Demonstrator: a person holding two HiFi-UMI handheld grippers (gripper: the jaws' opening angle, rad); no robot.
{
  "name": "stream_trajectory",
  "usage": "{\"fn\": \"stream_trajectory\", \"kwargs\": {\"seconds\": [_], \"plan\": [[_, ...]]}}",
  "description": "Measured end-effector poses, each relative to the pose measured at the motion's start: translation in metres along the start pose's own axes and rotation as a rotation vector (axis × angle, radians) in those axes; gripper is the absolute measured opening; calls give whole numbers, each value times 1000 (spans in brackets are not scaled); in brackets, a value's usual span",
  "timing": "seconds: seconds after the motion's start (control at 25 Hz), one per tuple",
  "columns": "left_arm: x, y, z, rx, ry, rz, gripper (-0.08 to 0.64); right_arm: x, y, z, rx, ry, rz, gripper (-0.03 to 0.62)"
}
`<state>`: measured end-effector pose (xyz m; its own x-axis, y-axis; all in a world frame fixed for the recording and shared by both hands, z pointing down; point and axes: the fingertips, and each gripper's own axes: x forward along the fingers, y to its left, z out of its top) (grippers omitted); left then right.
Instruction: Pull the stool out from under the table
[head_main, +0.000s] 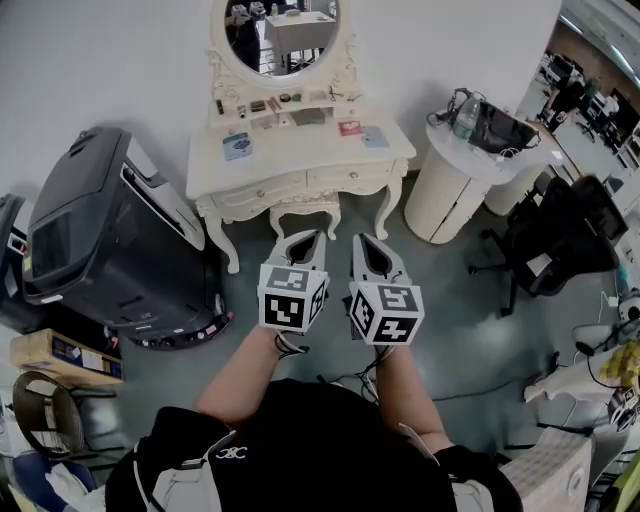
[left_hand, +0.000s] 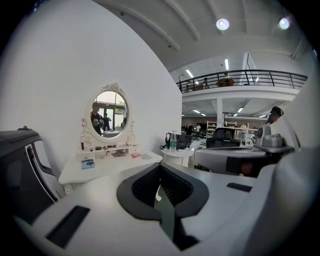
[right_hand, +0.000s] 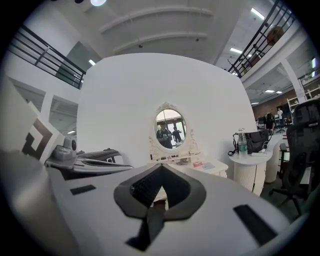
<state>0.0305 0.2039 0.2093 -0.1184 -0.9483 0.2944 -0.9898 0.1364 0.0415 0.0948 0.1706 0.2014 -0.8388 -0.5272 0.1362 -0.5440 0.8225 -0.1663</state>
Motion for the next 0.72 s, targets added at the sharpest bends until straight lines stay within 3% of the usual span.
{"fn": "stream_trajectory", "kwargs": {"seconds": [0.4, 0.72], "plan": [[15, -3, 1, 8, 19, 76, 3, 11, -27, -3, 39, 23, 51, 8], [47, 8, 2, -25, 24, 52, 3, 35, -31, -4, -12, 49, 49, 8]]}}
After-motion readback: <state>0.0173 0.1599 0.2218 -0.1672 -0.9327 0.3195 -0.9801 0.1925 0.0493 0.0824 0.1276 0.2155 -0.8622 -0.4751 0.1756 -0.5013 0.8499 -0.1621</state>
